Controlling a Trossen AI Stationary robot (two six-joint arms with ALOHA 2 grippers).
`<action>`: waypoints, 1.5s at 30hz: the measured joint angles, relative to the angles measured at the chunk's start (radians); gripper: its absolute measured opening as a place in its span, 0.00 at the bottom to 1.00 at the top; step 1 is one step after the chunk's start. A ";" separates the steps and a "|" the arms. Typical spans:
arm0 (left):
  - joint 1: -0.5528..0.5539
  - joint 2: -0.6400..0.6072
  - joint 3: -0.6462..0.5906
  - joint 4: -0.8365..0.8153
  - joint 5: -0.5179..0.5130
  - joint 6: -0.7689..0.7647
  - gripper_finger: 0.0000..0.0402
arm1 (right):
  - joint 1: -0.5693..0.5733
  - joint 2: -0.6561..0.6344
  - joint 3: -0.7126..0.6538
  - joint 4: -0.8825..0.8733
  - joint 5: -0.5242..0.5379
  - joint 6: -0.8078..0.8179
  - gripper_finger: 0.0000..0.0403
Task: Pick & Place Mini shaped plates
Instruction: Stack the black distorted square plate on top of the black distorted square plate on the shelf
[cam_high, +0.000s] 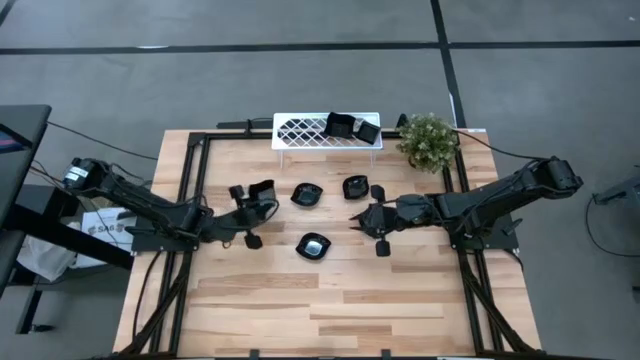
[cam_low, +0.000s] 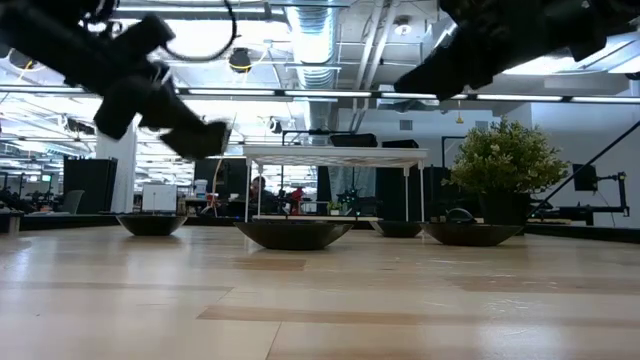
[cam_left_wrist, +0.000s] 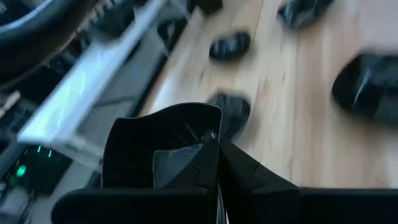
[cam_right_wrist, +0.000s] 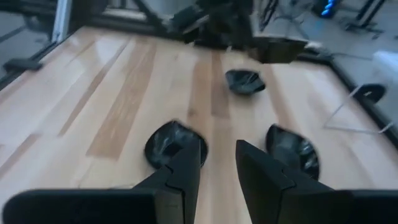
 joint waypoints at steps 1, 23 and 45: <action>-0.007 0.000 0.000 0.040 0.000 0.019 0.02 | -0.003 0.007 0.000 0.019 0.018 0.000 0.24; -0.026 0.338 0.000 0.262 0.118 0.294 0.02 | -0.174 0.427 0.372 0.111 0.059 -0.017 0.24; -0.076 0.391 0.073 0.274 0.118 0.340 0.03 | -0.271 0.754 1.032 -0.646 -0.205 -0.256 0.29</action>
